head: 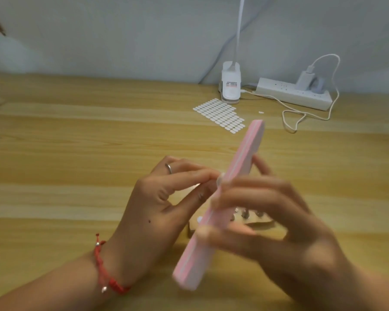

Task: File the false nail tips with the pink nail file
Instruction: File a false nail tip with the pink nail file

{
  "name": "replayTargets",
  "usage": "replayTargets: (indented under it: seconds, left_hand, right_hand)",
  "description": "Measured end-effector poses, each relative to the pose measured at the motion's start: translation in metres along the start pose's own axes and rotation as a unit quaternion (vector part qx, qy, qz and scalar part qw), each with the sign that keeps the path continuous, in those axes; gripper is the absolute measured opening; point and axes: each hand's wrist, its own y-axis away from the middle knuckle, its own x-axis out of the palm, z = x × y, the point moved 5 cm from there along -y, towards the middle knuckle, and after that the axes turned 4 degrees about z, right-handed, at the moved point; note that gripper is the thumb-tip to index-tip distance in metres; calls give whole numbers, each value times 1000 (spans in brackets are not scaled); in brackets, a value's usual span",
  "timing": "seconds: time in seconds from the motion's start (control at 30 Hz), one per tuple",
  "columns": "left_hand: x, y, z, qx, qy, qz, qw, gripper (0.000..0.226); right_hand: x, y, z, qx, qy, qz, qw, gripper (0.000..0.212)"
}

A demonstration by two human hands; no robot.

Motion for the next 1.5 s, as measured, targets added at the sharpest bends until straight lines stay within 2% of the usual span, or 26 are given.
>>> replayTargets:
  seconds: [0.13, 0.27, 0.4, 0.5, 0.6, 0.73, 0.83, 0.93, 1.07, 1.17, 1.3, 1.43, 1.5]
  left_hand:
    - [-4, 0, -5, 39, -77, -7, 996, 18]
    - [-3, 1, -8, 48, -122, 6, 991, 22]
    - [-3, 0, -15, 73, -176, 8, 982, 17]
    - [-3, 0, -16, 71, -176, 9, 982, 19]
    - [-4, -1, -17, 74, -189, 2, 979, 16]
    - [-3, -2, -16, 75, -198, 2, 977, 13]
    - [-3, -3, -15, 72, -204, -4, 976, 16]
    - [-2, -2, -16, 65, -199, -2, 978, 15]
    - [-4, -2, -16, 63, -203, -5, 977, 16]
    - [-3, -1, -15, 56, -199, 1, 978, 17]
    - [-4, -1, -15, 51, -191, -8, 980, 16]
    - [-4, 0, -13, 41, -166, -9, 985, 16]
    - [-7, 0, -10, 30, -147, -26, 988, 13]
  right_hand:
    - [-7, -4, -14, 60, 9, -21, 998, 30]
    - [1, -1, 2, -3, -8, 12, 1000, 29]
    - [-4, -3, -8, 52, -8, -14, 999, 29]
    - [1, 1, 3, 5, -2, 6, 1000, 30]
    - [-4, 0, -8, 56, 6, -18, 998, 36]
    - [2, 2, 1, 35, -9, 8, 999, 33]
    - [-1, -2, -9, 75, 20, -6, 997, 37]
    - [4, 1, 4, 24, 5, 8, 1000, 29]
    - [-2, 0, -8, 72, 15, -7, 997, 36]
    - [7, 3, 8, 17, 5, 11, 1000, 28]
    - [-3, 0, -8, 74, 24, -12, 997, 34]
    - [7, 4, 6, 8, 18, 14, 1000, 29]
    - [-8, 0, -21, 67, 27, -18, 997, 31]
